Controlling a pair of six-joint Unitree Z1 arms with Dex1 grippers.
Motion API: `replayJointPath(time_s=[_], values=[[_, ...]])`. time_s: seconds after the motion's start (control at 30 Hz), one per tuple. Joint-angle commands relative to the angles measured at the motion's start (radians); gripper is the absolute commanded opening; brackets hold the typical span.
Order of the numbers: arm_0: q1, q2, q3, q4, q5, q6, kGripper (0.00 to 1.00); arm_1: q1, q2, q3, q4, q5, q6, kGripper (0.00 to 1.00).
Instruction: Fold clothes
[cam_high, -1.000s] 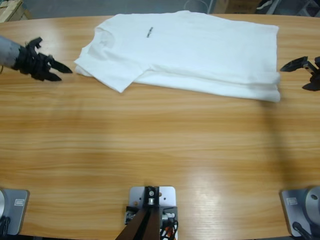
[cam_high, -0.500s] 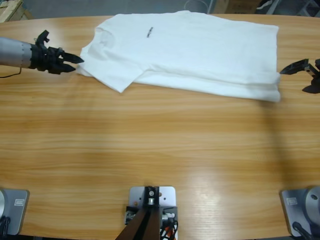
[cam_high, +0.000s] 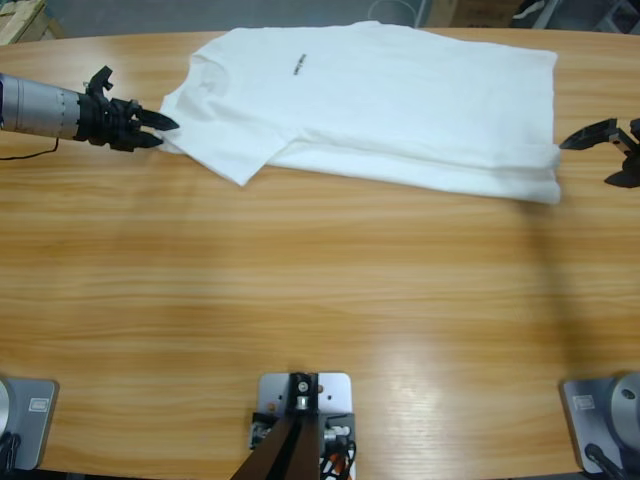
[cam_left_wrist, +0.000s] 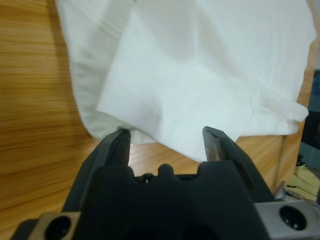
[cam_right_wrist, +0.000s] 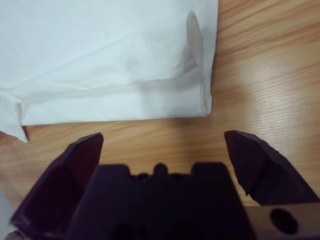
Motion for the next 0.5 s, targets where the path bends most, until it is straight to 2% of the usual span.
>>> replayJointPath(time_s=[0.03, 0.2, 0.33, 0.5], values=[[0.055, 0.051, 0.034, -0.011, 0.033, -0.009, 0.486, -0.016, 0.02, 0.017, 0.011, 0.012, -0.014, 1.0], [0.049, 0.062, 0.031, -0.011, 0.036, -0.012, 0.511, -0.016, 0.02, 0.017, 0.012, 0.012, -0.014, 1.0], [0.02, 0.068, 0.024, -0.011, 0.041, -0.017, 0.673, -0.016, 0.02, 0.017, 0.013, 0.012, -0.013, 1.0], [-0.015, 0.081, 0.007, -0.011, 0.041, -0.041, 0.674, -0.016, 0.02, 0.017, 0.012, 0.011, -0.014, 1.0]])
